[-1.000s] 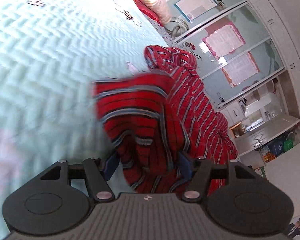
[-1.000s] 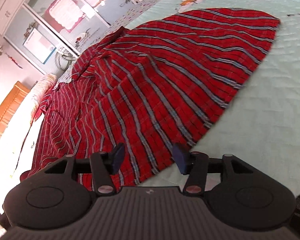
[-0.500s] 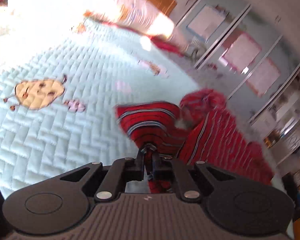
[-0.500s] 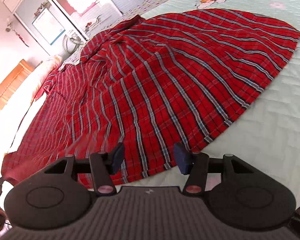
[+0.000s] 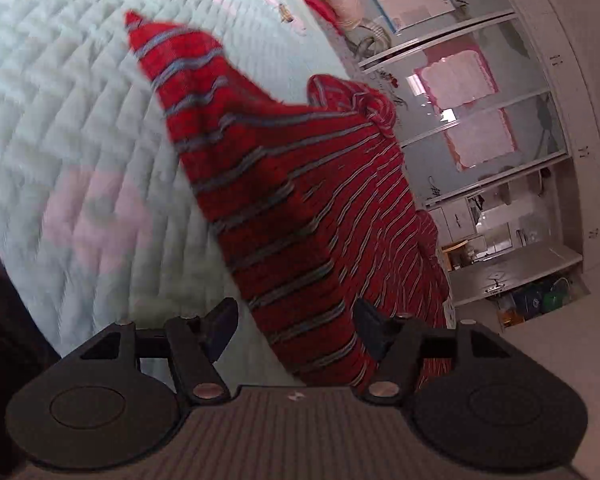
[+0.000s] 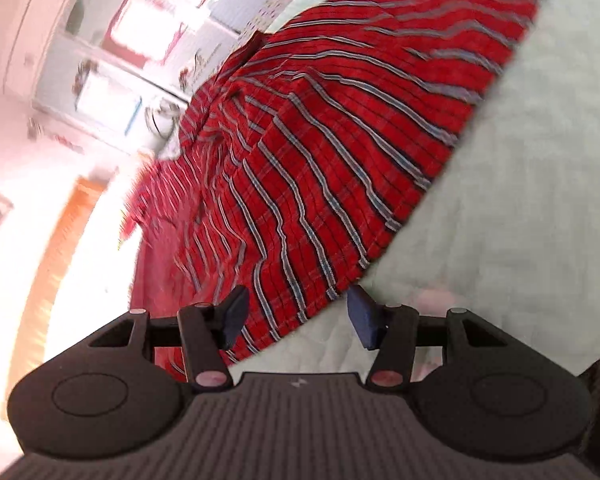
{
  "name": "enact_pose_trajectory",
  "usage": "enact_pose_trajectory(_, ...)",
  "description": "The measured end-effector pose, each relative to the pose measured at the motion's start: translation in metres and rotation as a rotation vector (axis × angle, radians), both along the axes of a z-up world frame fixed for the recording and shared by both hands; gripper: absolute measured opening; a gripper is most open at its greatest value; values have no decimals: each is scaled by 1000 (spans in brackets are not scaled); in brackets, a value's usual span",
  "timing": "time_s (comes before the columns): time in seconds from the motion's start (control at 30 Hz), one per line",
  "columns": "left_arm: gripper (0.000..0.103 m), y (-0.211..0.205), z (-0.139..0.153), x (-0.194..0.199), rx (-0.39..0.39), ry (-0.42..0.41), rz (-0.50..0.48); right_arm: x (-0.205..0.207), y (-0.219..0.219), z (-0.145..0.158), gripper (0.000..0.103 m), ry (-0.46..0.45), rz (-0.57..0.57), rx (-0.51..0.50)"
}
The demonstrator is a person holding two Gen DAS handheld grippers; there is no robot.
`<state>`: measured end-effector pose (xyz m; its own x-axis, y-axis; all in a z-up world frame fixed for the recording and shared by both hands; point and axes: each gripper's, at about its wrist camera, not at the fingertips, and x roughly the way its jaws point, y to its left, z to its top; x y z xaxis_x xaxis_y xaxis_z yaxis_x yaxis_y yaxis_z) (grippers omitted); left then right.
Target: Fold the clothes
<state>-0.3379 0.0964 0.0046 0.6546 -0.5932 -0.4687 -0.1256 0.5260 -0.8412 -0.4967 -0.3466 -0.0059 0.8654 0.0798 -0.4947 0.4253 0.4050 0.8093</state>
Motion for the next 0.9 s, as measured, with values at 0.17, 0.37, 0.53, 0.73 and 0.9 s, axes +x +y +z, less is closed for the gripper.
enact_pose_trajectory(0.17, 66, -7, -4, -12, -16, -35, 75, -1, 1, -6, 55, -40, 8, 38)
enact_pose_trajectory(0.37, 68, -15, -12, -8, -83, -73, 102, 1, 1, -13, 55, -76, -2, 71)
enact_pose_trajectory(0.53, 68, -16, -12, 3, -127, -82, 75, 3, 1, -11, 55, -63, 10, 51)
enact_pose_trajectory(0.73, 67, -5, -4, -6, -160, -37, 67, 13, 13, 5, 56, -8, 113, -35)
enact_pose_trajectory(0.9, 70, -19, -3, -13, -111, -31, 38, 51, 73, 21, 75, 63, 384, -236)
